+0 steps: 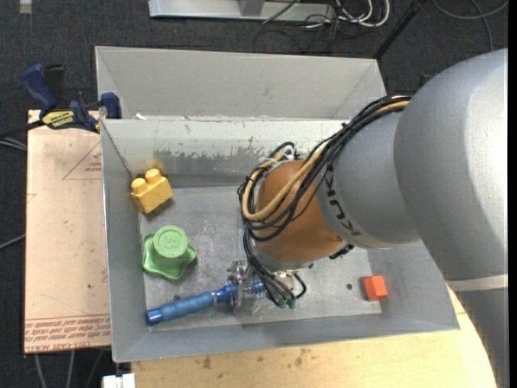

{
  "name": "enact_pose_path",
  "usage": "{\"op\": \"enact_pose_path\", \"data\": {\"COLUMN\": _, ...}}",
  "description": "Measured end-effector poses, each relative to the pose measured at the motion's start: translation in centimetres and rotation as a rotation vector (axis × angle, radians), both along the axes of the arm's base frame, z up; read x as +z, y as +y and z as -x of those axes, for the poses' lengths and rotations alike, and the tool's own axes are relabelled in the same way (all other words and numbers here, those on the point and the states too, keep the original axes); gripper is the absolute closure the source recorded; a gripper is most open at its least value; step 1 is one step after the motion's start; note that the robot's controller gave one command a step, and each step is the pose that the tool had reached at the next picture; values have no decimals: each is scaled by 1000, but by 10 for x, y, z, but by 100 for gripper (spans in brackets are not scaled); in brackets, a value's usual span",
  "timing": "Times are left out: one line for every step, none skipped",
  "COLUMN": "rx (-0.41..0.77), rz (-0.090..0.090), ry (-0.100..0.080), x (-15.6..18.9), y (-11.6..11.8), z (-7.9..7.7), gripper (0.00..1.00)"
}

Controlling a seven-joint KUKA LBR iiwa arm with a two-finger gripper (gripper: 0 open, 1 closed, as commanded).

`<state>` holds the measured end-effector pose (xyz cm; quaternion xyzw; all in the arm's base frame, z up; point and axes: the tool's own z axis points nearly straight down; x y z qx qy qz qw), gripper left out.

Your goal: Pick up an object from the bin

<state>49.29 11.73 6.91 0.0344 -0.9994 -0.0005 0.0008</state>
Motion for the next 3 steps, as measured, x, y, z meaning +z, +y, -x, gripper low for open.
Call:
{"op": "enact_pose_path", "data": {"rx": -1, "rz": -1, "ry": -5, "x": 1, "y": 0, "z": -1, "gripper": 0}}
{"op": "enact_pose_path", "data": {"rx": -1, "rz": 0, "ry": 0, "x": 0, "y": -1, "z": 0, "gripper": 100}}
{"op": "enact_pose_path", "data": {"rx": 6, "rz": -3, "ry": -10, "x": 132, "y": 41, "z": -11, "gripper": 100}}
